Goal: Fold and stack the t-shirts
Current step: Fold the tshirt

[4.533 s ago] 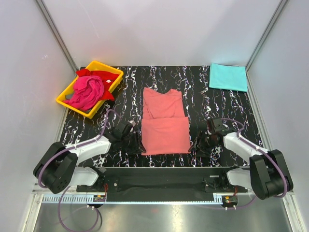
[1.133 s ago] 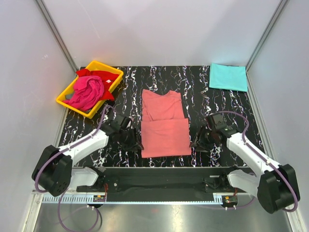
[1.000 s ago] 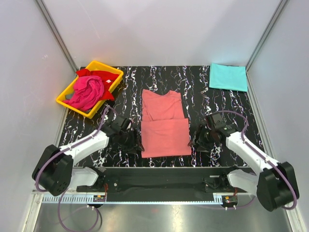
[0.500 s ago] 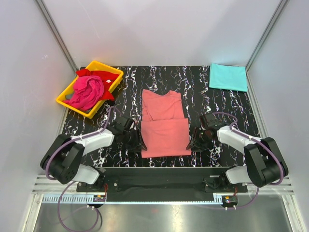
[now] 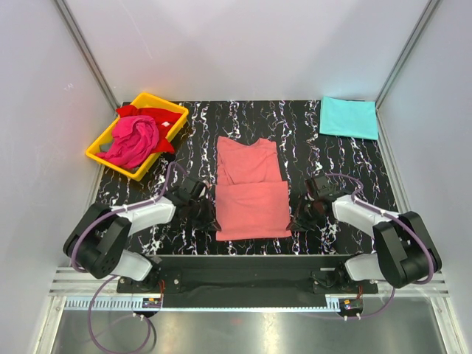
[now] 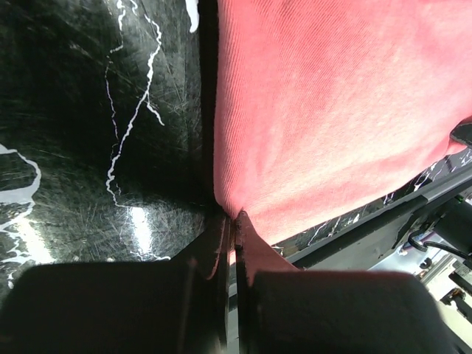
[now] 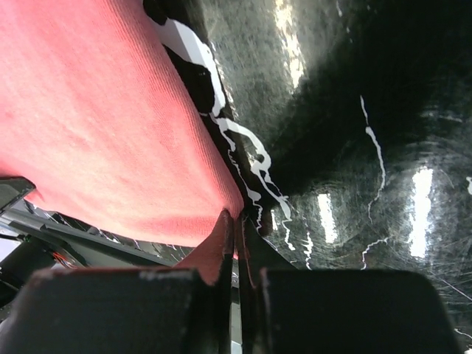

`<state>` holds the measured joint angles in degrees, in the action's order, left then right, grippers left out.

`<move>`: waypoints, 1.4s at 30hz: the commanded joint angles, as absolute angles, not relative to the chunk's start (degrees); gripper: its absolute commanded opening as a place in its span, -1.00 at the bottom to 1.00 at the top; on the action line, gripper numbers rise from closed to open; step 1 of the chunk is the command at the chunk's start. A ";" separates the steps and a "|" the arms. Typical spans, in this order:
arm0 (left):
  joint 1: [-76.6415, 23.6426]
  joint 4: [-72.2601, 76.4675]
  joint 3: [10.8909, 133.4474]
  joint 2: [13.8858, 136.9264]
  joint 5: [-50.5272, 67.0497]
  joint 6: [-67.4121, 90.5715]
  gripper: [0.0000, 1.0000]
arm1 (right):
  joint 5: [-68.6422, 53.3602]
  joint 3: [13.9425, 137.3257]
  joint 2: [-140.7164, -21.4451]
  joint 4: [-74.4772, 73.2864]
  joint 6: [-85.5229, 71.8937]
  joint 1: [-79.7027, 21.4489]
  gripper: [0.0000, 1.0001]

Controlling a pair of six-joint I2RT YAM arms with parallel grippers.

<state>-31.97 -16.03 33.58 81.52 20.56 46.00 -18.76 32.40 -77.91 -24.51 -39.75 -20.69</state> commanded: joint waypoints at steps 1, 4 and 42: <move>-32.17 -18.90 31.55 81.21 16.08 44.65 -1.00 | -18.20 30.59 -75.94 -24.78 -40.69 -21.01 -0.97; -32.17 -18.81 30.85 81.83 15.99 44.21 -1.00 | -17.84 30.41 -75.41 -25.49 -40.87 -21.01 -1.00; -19.08 -30.58 54.92 81.91 35.15 47.64 -1.00 | -26.18 58.35 -78.39 -38.05 -37.62 -18.29 -1.00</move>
